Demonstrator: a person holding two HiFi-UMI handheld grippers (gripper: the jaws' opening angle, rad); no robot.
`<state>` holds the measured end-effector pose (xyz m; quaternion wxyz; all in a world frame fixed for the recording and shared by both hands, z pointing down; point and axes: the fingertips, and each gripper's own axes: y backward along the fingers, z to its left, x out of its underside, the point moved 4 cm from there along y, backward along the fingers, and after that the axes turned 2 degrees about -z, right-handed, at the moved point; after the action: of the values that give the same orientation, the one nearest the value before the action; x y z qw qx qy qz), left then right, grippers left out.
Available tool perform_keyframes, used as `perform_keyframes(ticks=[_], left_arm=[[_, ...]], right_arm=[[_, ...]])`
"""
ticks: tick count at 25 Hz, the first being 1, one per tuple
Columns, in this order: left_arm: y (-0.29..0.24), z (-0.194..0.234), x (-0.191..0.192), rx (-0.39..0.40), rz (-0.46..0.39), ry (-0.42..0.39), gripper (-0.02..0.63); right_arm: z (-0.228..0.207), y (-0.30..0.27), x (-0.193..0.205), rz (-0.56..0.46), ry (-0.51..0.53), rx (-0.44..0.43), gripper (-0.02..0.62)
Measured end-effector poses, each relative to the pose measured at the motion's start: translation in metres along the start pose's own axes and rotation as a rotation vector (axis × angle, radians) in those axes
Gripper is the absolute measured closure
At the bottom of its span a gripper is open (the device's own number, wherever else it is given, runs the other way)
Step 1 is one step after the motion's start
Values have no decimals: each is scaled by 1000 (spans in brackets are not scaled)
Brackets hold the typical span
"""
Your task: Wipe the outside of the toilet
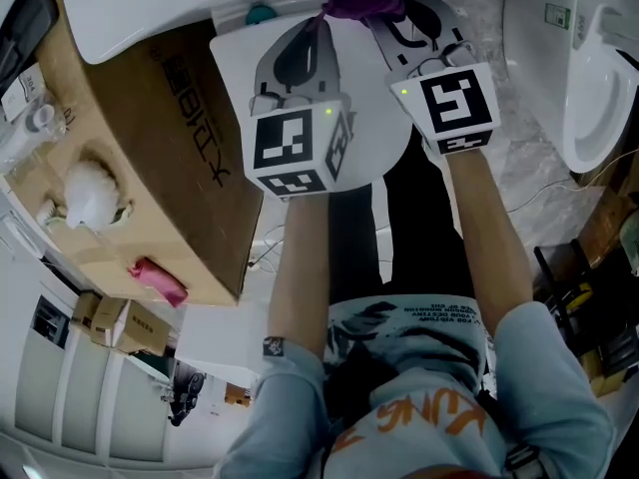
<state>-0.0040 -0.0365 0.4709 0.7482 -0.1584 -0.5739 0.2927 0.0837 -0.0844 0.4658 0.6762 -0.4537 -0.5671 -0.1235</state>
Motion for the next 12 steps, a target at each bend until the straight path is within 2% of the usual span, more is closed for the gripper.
perform_keyframes(ticks=[12], left_arm=[[-41,-41,3,30,36,-11,580]], right_arm=[[-50,24,23,22,-22,16,518]])
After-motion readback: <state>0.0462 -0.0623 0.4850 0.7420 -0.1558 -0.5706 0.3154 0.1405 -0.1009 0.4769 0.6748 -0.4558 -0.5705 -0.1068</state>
